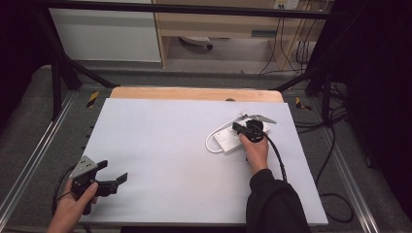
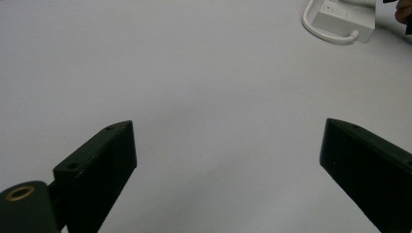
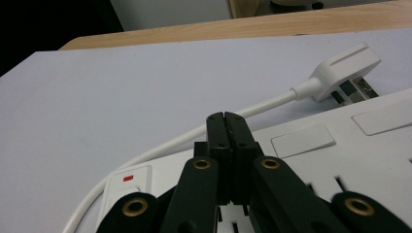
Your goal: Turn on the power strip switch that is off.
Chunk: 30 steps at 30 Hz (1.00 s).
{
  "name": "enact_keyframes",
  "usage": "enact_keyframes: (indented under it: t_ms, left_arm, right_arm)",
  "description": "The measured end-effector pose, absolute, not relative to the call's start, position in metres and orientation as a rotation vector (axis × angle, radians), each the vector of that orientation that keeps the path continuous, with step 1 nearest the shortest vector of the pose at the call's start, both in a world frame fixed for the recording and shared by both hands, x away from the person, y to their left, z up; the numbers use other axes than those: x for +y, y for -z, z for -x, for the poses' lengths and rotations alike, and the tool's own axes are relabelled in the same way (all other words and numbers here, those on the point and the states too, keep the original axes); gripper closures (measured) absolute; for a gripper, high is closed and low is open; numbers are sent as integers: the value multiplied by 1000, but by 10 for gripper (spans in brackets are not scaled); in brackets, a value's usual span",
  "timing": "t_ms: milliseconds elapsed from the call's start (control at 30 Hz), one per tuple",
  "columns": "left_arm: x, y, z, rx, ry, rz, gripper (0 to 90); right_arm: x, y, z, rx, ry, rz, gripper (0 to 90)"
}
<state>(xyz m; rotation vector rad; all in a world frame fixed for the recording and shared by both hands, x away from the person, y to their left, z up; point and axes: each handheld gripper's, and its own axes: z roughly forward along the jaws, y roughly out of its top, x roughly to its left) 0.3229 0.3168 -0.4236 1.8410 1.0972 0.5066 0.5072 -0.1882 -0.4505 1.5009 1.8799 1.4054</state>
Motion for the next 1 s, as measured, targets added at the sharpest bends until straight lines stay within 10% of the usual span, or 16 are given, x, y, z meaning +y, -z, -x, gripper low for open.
enact_keyframes:
  t_ms: [1000]
  left_arm:
    - [317,424,-323,1095,-496,-1844,64]
  right_arm:
    - [-179,455,-505,1926,-1400,-1460,900]
